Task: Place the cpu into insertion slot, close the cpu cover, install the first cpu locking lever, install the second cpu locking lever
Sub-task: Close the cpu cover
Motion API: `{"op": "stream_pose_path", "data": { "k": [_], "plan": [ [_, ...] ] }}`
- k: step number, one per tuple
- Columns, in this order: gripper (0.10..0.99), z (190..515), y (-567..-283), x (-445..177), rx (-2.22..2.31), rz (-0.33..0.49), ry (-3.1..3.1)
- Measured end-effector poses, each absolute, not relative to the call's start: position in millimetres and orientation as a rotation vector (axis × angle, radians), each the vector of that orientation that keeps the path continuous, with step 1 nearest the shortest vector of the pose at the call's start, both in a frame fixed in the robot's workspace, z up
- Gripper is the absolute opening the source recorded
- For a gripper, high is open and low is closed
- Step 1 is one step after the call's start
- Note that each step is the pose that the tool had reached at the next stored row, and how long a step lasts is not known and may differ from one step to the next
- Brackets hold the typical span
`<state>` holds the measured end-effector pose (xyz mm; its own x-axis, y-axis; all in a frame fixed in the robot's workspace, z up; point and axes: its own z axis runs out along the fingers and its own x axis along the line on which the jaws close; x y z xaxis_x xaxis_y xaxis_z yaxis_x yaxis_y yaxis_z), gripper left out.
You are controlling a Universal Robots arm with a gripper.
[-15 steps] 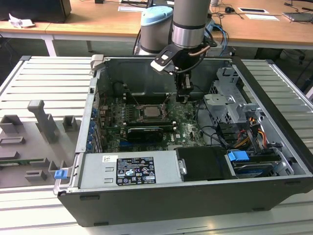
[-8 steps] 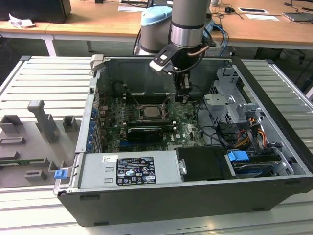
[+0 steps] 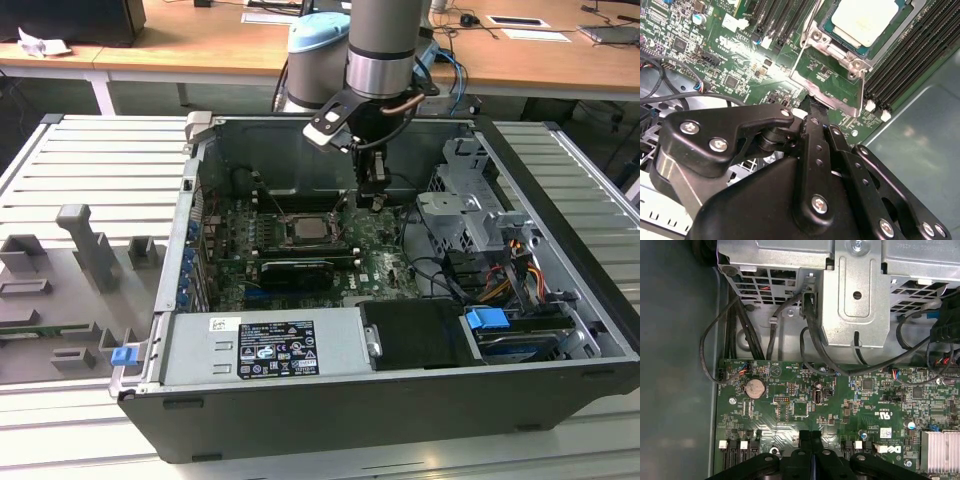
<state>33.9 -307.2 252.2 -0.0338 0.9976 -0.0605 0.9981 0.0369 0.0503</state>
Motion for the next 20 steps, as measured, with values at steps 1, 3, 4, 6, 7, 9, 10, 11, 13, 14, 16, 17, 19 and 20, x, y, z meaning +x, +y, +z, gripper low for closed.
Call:
{"op": "stream_pose_path", "data": {
  "k": [1,3,4,6,7,9,10,11,13,14,16,17,19,20],
  "plan": [
    [0.106,252.2,-307.2,33.7,2.127,-0.009,2.204],
    [0.106,252.2,-307.2,33.2,2.127,-0.009,2.204],
    [0.106,252.2,-307.2,33.1,2.127,-0.009,2.204],
    [0.106,252.2,-307.2,32.5,2.127,-0.009,2.204],
    [0.106,252.2,-307.2,32.3,2.127,-0.009,2.204],
    [0.106,252.2,-307.2,31.9,2.127,-0.009,2.204],
    [0.106,252.2,-307.2,31.8,2.127,-0.009,2.204],
    [0.106,252.2,-307.2,31.5,2.127,-0.009,2.204],
    [0.106,252.2,-307.2,30.4,2.127,-0.009,2.204],
    [0.106,252.2,-307.2,30.1,2.127,-0.009,2.204],
    [0.106,252.2,-307.2,29.5,2.127,-0.009,2.204],
    [0.106,252.2,-307.2,29.3,2.127,-0.009,2.204],
    [0.106,252.2,-307.2,28.8,2.127,-0.009,2.204],
    [0.106,252.2,-307.2,28.4,2.127,-0.009,2.204]
  ]
}}
